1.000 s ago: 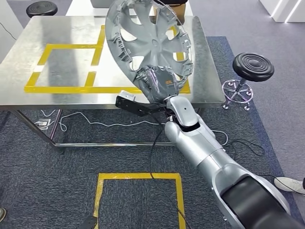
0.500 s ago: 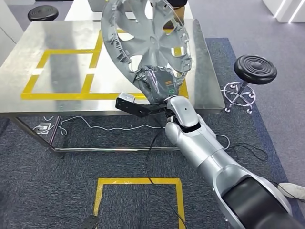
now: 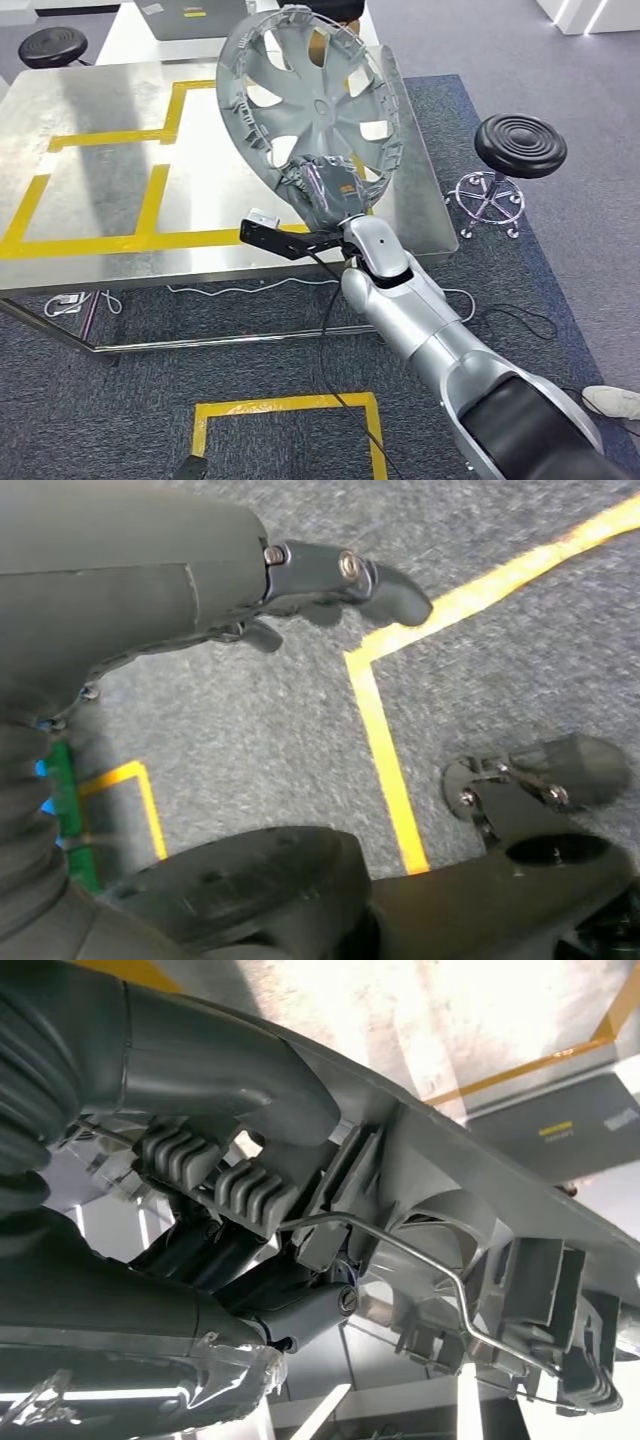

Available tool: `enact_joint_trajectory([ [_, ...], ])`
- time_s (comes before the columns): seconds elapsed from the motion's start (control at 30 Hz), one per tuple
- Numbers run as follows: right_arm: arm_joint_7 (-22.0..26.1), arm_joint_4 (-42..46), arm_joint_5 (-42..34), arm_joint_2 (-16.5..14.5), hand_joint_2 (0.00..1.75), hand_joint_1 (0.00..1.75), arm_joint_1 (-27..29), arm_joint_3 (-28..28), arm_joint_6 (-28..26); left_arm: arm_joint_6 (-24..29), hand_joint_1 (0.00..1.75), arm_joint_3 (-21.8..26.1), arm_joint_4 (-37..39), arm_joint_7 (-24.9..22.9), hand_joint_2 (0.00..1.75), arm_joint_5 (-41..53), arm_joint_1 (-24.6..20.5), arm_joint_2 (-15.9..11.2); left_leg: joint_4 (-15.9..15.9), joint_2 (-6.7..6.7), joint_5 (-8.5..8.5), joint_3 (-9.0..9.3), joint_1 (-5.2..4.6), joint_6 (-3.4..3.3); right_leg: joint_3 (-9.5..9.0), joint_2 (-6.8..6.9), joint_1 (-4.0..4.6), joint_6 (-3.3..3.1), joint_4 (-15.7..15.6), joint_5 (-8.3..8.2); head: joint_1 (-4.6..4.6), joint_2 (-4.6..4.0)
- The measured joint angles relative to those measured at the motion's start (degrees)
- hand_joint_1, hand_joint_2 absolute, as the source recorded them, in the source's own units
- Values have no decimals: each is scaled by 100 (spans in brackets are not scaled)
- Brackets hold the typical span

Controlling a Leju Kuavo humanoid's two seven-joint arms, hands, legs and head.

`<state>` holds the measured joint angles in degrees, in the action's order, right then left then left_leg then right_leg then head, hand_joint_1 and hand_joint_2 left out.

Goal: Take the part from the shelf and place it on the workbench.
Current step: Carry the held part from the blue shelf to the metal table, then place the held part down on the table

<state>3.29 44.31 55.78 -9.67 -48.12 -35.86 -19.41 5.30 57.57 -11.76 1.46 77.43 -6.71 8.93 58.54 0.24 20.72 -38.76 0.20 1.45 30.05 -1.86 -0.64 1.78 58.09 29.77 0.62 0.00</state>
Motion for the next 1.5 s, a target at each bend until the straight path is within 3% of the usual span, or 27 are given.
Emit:
enact_joint_trajectory([
  [0.07, 5, 5, -3, -2, 175, 175, -22, -1, -12, 16, 0, 2, -2, 2, 175, 0, -5, -2, -222, 9, 181, 192, 15, -54, -54, 20, 11, 75, 5, -22, 9, 0],
  [0.1, 6, 5, -6, -2, 175, 175, -20, -1, -15, 22, 0, 3, -3, 4, 175, 0, 3, -3, -298, 5, 224, 296, 26, -74, -8, 41, 23, 75, 142, -55, 18, 0],
  [0.17, 14, -19, -4, 21, 175, 175, 53, -9, -19, 27, 0, 9, -3, 9, 175, -3, 42, -3, -441, -18, 267, 546, 33, -113, 275, 72, 61, 2, 715, -13, 35, 0],
  [0.23, 35, -64, 10, 72, 175, 175, 162, -22, -21, 13, 0, 15, -2, 11, 175, -6, 81, 1, -565, -38, 356, 789, 25, -140, 682, 70, 116, -58, 1320, 274, 46, 0],
  [0.3, 51, -95, 20, 106, 175, 175, 206, -32, -20, 2, 0, 15, -2, 15, 175, -1, 104, 1, -621, -64, 474, 984, 31, -138, 995, 65, 132, -25, 1431, 522, 51, -1],
  [0.33, 52, -102, 24, 110, 175, 175, 208, -34, -20, 1, 0, 15, -2, 26, 175, 5, 109, 1, -628, -77, 543, 1074, 39, -127, 1069, 70, 118, 14, 1255, 459, 50, -1],
  [0.37, 52, -106, 25, 111, 175, 175, 205, -36, -21, 1, 0, 15, -2, 43, 175, 15, 110, 0, -629, -89, 620, 1166, 50, -109, 1094, 84, 91, 64, 944, 194, 52, -1],
  [0.43, 53, -123, 30, 121, 175, 175, 198, -40, -30, 1, 0, 14, -2, 87, 175, 40, 113, -8, -613, -104, 783, 1334, 58, -48, 1087, 149, 22, 152, 220, -670, 51, 0],
  [0.47, 55, -132, 36, 128, 175, 175, 187, -45, -38, 1, 0, 13, -2, 106, 175, 51, 111, -15, -603, -106, 855, 1391, 56, -11, 1066, 166, 3, 139, -12, -999, 46, 0],
  [0.5, 59, -139, 42, 136, 175, 175, 166, -49, -46, -1, 0, 11, -2, 120, 175, 57, 106, -22, -590, -105, 910, 1432, 56, 26, 1053, 168, 2, 99, -118, -1167, 38, 0],
  [0.6, 62, -122, 45, 128, 175, 175, 18, -54, -55, -8, 0, 4, -2, 150, 175, 64, 46, -28, -402, -90, 950, 1410, 85, 118, 973, 106, 33, -84, -109, -1100, 22, -1],
  [0.67, 64, -91, 43, 100, 175, 175, -79, -53, -56, -21, 0, 1, -2, 185, 175, 73, -13, -23, 106, -82, 1120, 1122, 92, 161, 921, 89, 22, -164, -126, -1051, 4, 0],
  [0.77, 77, -79, 61, 88, 175, 44, -121, -53, -61, -57, 0, 0, -2, 248, 175, 77, -33, -20, 1152, -80, 1590, 408, 92, 202, 896, 78, 25, -205, -128, -1014, -13, 0],
  [0.8, 83, -79, 68, 88, 175, 0, -121, -54, -60, -66, 0, 0, -2, 257, 175, 77, -23, -19, 1290, -79, 1582, 257, 93, 206, 887, 68, 27, -204, -128, -1008, -14, 0],
  [0.83, 87, -79, 73, 88, 175, 0, -121, -54, -60, -72, 0, 0, -2, 259, 175, 78, -17, -20, 1232, -78, 1438, 202, 93, 200, 874, 56, 25, -197, -127, -1002, -14, 0],
  [0.87, 89, -79, 77, 88, 175, 0, -124, -55, -59, -69, 0, 0, -2, 259, 175, 79, -14, -23, 981, -77, 1180, 247, 93, 189, 856, 46, 21, -183, -127, -996, -14, 0],
  [0.93, 86, -78, 79, 88, 175, 0, -140, -55, -58, -24, 0, -1, -2, 259, 87, 93, -19, -27, 240, -74, 661, 452, 94, 157, 835, 28, 23, -136, -111, -991, -18, 0],
  [1.0, 84, -70, 82, 89, 175, 0, -163, -55, -60, 44, 0, -3, -2, 261, 0, 112, -26, -26, -203, -75, 492, 568, 91, 108, 855, 13, 42, -62, -98, -990, -23, 0],
  [1.03, 84, -57, 84, 90, 175, 0, -172, -56, -61, 66, 0, -4, -2, 260, 0, 116, -26, -25, -271, -80, 503, 579, 90, 92, 865, 10, 54, -40, -90, -979, -23, 0],
  [1.07, 84, -45, 84, 90, 175, 0, -185, -56, -62, 79, 0, -4, -2, 251, 0, 117, -25, -25, -261, -88, 482, 579, 89, 82, 866, 16, 57, -63, -98, -967, -19, 0],
  [1.17, 90, -10, 79, 88, 175, 0, -225, -57, -58, 89, 0, -4, -2, 169, 0, 118, -29, -22, -268, -117, 430, 589, 79, 60, 833, 33, 59, -215, -116, -978, -5, 0],
  [1.2, 93, 4, 79, 85, 175, 0, -234, -58, -57, 89, 0, -4, -2, 139, 0, 118, -30, -19, -268, -123, 427, 590, 74, 45, 820, 37, 58, -208, -135, -1002, -5, 0],
  [1.33, 110, 56, 79, 68, 175, 0, -262, -69, -56, 93, 0, -4, -2, 95, 0, 126, -26, -13, -265, -126, 430, 591, 70, 3, 774, 44, 49, -10, -219, -1057, -7, 0],
  [1.4, 119, 65, 78, 60, 175, 0, -263, -78, -56, 93, 0, -4, -2, 94, 0, 130, -26, -13, -264, -126, 434, 591, 70, -5, 769, 44, 47, 37, -230, -1056, -8, 0],
  [1.5, 139, 65, 75, 57, 44, 0, -263, -85, -56, 92, 0, -4, -2, 94, 0, 130, -25, -13, -264, -126, 435, 591, 70, -6, 772, 43, 47, 61, -232, -1054, -9, 0],
])
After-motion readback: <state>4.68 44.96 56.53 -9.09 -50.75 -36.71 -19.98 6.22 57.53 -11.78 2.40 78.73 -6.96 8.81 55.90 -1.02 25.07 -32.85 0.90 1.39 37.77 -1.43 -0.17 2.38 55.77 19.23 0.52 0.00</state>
